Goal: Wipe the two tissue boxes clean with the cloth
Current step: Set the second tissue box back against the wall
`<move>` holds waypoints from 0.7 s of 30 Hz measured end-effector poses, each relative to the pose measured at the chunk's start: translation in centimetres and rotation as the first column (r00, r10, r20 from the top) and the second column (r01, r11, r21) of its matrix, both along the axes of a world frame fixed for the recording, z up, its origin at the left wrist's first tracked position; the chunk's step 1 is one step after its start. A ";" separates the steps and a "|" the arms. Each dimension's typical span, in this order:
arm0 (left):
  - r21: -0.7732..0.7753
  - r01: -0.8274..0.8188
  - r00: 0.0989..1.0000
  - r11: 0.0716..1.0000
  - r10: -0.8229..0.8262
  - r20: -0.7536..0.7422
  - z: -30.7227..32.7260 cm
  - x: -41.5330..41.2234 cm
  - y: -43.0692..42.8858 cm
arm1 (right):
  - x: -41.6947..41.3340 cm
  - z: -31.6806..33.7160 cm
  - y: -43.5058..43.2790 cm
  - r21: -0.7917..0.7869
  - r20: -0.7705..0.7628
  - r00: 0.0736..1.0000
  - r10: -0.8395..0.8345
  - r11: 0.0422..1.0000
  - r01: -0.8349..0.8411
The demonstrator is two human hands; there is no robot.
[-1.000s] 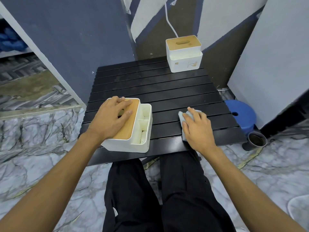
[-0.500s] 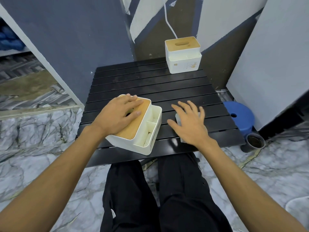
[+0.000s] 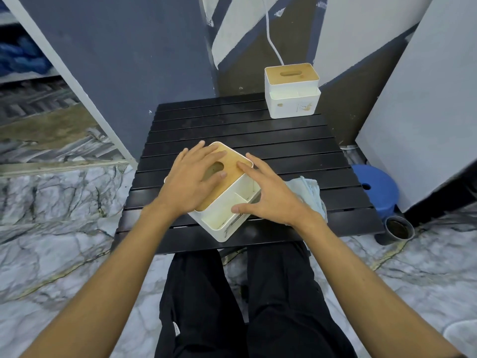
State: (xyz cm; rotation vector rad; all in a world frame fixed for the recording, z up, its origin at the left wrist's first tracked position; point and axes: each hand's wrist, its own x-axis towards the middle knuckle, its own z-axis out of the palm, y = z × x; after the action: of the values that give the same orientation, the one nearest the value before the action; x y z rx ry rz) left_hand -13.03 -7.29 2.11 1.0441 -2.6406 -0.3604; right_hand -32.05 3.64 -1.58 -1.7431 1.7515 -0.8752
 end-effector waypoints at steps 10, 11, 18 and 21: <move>0.055 -0.235 0.917 0.971 0.240 -0.319 -4.4 2.4 7.2 | 4.3 -0.3 1.1 -0.132 -0.204 0.946 -0.251 0.965 0.228; 0.058 -0.249 0.916 0.967 0.255 -0.309 -4.8 2.6 7.6 | 4.6 -0.5 1.3 -0.147 -0.210 0.943 -0.256 0.962 0.229; 0.185 -0.186 0.886 0.965 0.246 -0.392 -5.7 3.9 7.7 | 4.3 -1.1 2.5 -0.183 -0.211 0.964 -0.165 0.975 0.127; 0.234 -0.186 0.864 0.954 0.272 -0.423 -5.6 4.4 8.0 | 4.1 -1.2 2.4 -0.209 -0.167 0.972 -0.166 0.969 0.130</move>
State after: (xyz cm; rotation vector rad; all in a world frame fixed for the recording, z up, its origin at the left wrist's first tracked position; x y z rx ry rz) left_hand -8.65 0.74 -3.46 1.1534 -2.0726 -0.7116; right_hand -27.98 6.01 -2.83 -1.8885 1.9956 -1.0086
